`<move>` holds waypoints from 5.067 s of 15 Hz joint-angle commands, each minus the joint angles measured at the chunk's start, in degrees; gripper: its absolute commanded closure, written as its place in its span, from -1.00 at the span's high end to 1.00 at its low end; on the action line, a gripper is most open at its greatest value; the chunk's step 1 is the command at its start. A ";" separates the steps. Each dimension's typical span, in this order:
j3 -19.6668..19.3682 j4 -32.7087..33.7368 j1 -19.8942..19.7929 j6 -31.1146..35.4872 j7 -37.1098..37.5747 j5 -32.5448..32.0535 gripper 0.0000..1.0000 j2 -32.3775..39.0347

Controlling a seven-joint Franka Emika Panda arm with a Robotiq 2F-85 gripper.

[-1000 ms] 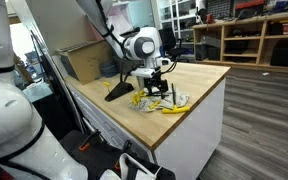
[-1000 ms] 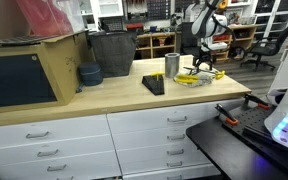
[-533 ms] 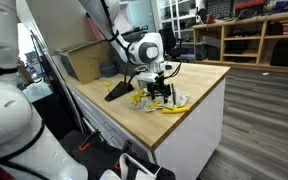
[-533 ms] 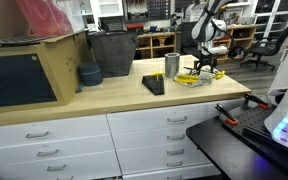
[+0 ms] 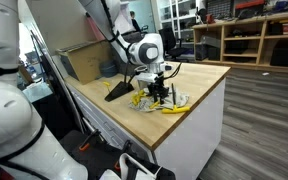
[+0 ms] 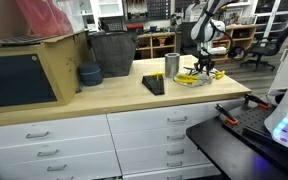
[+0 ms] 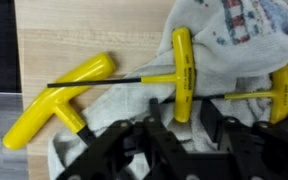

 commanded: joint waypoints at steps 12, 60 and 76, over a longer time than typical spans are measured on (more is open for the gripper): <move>4.20 -1.80 -5.28 -5.13 -10.36 12.02 -0.92 -11.14; 8.98 27.62 -2.66 -30.00 -38.71 51.12 -0.92 -0.71; 8.40 35.21 -7.86 -42.34 -47.58 58.74 -0.92 10.01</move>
